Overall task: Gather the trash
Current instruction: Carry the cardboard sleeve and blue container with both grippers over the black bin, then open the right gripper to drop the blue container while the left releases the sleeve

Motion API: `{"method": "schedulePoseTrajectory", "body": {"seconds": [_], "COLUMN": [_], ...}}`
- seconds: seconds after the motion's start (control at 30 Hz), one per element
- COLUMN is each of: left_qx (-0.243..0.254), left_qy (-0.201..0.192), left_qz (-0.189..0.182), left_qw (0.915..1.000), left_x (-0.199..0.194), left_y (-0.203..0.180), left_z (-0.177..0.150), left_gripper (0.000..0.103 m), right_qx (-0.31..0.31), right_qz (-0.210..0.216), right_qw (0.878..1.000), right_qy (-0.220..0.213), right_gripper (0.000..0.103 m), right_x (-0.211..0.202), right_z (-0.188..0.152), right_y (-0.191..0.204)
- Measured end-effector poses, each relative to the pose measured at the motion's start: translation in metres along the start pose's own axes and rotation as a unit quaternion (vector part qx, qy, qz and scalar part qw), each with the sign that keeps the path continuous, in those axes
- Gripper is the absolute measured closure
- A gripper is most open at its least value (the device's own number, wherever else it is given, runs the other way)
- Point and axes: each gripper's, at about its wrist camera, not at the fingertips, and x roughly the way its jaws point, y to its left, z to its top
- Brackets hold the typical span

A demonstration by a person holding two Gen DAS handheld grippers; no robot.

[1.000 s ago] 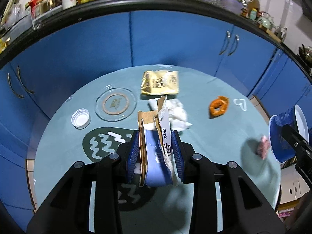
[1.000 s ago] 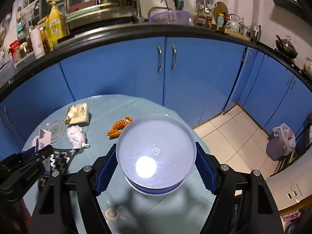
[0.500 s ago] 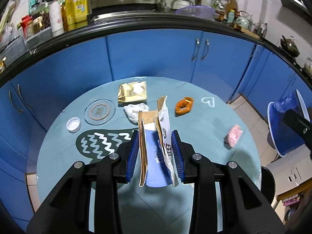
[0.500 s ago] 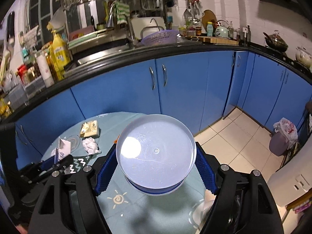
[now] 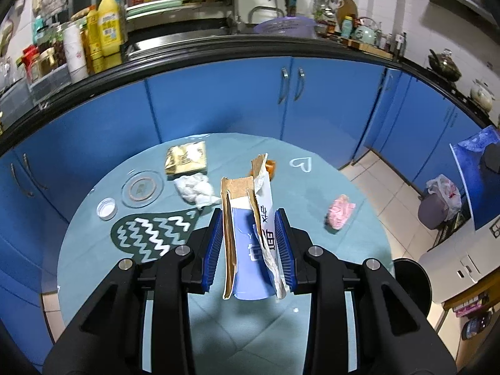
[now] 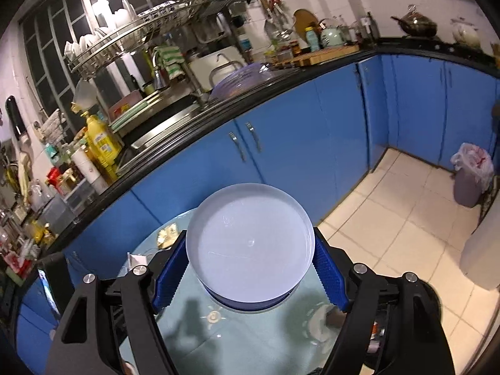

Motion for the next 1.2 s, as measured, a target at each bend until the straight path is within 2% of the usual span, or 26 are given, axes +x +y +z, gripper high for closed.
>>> {"method": "schedulePoseTrajectory", "body": {"seconds": [0.2, 0.57, 0.8, 1.1, 1.17, 1.2], "left_qx": [0.025, 0.072, 0.100, 0.121, 0.125, 0.127], "left_qy": [-0.013, -0.027, -0.031, -0.029, -0.027, -0.027], "left_qz": [-0.026, -0.079, -0.098, -0.106, -0.106, -0.105], "left_qw": [0.9993, 0.9939, 0.9897, 0.9865, 0.9861, 0.9860], "left_x": [-0.008, -0.014, -0.016, -0.012, -0.010, -0.009], "left_y": [-0.034, -0.121, -0.166, -0.205, -0.211, -0.214], "left_z": [0.009, 0.025, 0.028, 0.027, 0.026, 0.025], "left_gripper": [0.068, 0.068, 0.068, 0.068, 0.068, 0.068], "right_qx": [-0.002, 0.031, 0.060, 0.082, 0.089, 0.093], "right_qz": [-0.036, -0.092, -0.105, -0.102, -0.091, -0.091], "right_qw": [0.999, 0.995, 0.992, 0.991, 0.991, 0.991], "right_qy": [-0.013, -0.031, -0.032, -0.031, -0.030, -0.035], "right_gripper": [0.030, 0.030, 0.029, 0.029, 0.017, 0.016], "right_x": [-0.019, -0.056, -0.067, -0.069, -0.069, -0.071], "right_z": [-0.006, -0.004, -0.008, -0.008, -0.008, -0.008], "right_y": [-0.015, -0.077, -0.114, -0.143, -0.149, -0.152]}}
